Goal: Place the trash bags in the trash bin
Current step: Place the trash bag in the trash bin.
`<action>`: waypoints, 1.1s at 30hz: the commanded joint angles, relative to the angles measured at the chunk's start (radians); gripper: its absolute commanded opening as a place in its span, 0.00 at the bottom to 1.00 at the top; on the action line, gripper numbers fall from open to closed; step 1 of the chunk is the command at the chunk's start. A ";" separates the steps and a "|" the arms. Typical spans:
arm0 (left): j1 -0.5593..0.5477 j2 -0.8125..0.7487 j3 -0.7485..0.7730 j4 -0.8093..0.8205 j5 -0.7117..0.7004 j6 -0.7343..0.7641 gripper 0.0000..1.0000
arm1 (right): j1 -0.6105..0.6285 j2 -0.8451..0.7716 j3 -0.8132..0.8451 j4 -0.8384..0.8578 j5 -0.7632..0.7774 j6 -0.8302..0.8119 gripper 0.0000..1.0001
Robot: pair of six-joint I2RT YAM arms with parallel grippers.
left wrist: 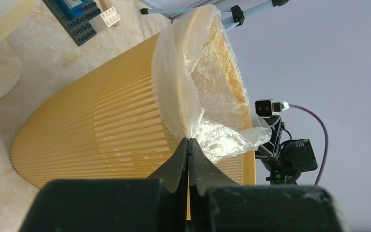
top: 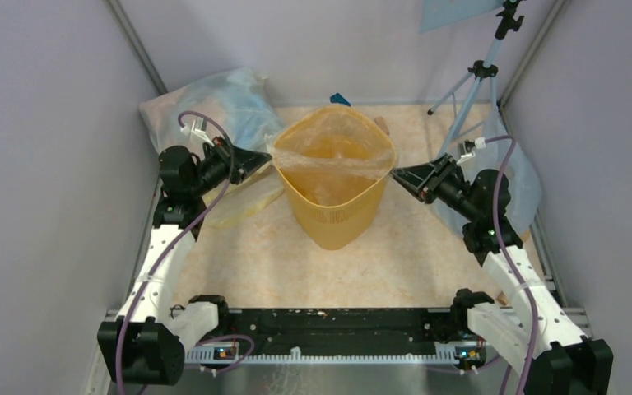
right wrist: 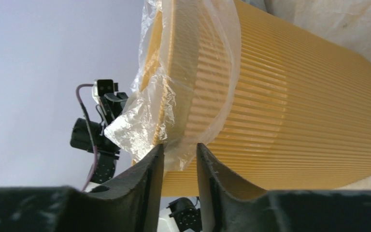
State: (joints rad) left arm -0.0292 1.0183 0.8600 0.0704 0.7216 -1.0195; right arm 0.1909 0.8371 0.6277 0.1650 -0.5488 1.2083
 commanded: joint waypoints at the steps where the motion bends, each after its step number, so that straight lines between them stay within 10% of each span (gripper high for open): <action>1: 0.000 -0.013 -0.005 0.028 0.018 0.015 0.00 | -0.006 0.012 -0.016 0.098 -0.025 0.045 0.26; 5: -0.001 -0.017 -0.008 0.024 0.028 0.016 0.00 | -0.007 0.019 -0.024 0.109 -0.028 0.055 0.20; 14: -0.001 -0.024 -0.012 0.014 0.037 0.018 0.00 | -0.006 0.005 -0.046 0.083 -0.004 0.049 0.39; 26: 0.000 -0.037 -0.022 -0.004 0.072 0.024 0.00 | -0.007 0.032 -0.062 0.167 0.027 0.099 0.22; 33: 0.001 -0.034 -0.023 -0.007 0.077 0.024 0.00 | -0.008 -0.039 -0.117 0.178 0.100 0.145 0.41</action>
State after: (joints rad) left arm -0.0288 1.0027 0.8486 0.0566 0.7689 -1.0180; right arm 0.1909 0.8631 0.5434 0.2768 -0.5121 1.3094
